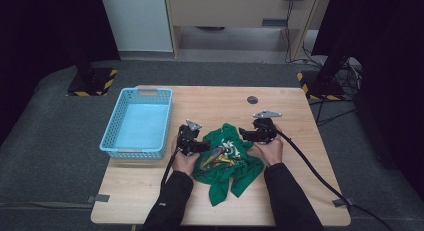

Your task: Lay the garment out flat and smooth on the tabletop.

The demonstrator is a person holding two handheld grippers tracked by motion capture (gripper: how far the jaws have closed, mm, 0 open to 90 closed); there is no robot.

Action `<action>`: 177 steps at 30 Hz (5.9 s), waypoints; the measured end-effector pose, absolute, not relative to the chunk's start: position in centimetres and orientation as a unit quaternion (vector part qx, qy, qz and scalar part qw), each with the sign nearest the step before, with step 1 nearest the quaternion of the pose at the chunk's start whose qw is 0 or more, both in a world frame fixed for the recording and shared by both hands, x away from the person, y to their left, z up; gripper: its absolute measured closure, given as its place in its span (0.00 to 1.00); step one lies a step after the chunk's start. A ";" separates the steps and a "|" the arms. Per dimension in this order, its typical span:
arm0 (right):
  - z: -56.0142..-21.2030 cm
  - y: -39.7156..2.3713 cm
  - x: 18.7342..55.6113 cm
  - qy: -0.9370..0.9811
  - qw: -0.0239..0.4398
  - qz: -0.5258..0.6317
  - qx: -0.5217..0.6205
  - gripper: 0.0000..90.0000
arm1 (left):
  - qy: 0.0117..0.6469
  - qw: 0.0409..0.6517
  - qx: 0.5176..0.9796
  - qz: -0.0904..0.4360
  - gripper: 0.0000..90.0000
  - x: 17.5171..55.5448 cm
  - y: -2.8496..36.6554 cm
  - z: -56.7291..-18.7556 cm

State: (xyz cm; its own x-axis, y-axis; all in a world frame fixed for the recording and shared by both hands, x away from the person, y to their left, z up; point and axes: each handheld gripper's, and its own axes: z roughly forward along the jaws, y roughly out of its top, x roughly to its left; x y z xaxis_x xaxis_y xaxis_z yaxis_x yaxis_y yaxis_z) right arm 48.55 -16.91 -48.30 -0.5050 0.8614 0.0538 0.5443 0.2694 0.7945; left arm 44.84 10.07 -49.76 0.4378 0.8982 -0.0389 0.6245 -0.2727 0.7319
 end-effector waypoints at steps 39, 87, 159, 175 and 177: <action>-53.3 -14.6 50.2 0.805 0.179 0.365 0.431 0.80 | 0.486 0.331 0.784 0.199 0.79 46.5 9.0 -52.7; -51.5 -20.1 51.3 0.778 0.195 0.360 0.476 0.98 | 0.509 0.309 0.778 0.200 0.98 49.2 12.6 -50.9; -49.5 -19.6 49.5 0.749 0.236 0.374 0.494 0.55 | 0.492 0.340 0.771 0.219 0.52 47.1 11.2 -49.1; -53.1 -20.6 47.1 0.768 0.212 0.333 0.504 0.60 | 0.509 0.305 0.778 0.207 0.71 47.0 10.7 -52.2; -53.1 -20.7 47.0 0.766 0.209 0.340 0.505 0.64 | 0.504 0.303 0.779 0.215 0.77 46.9 10.7 -52.4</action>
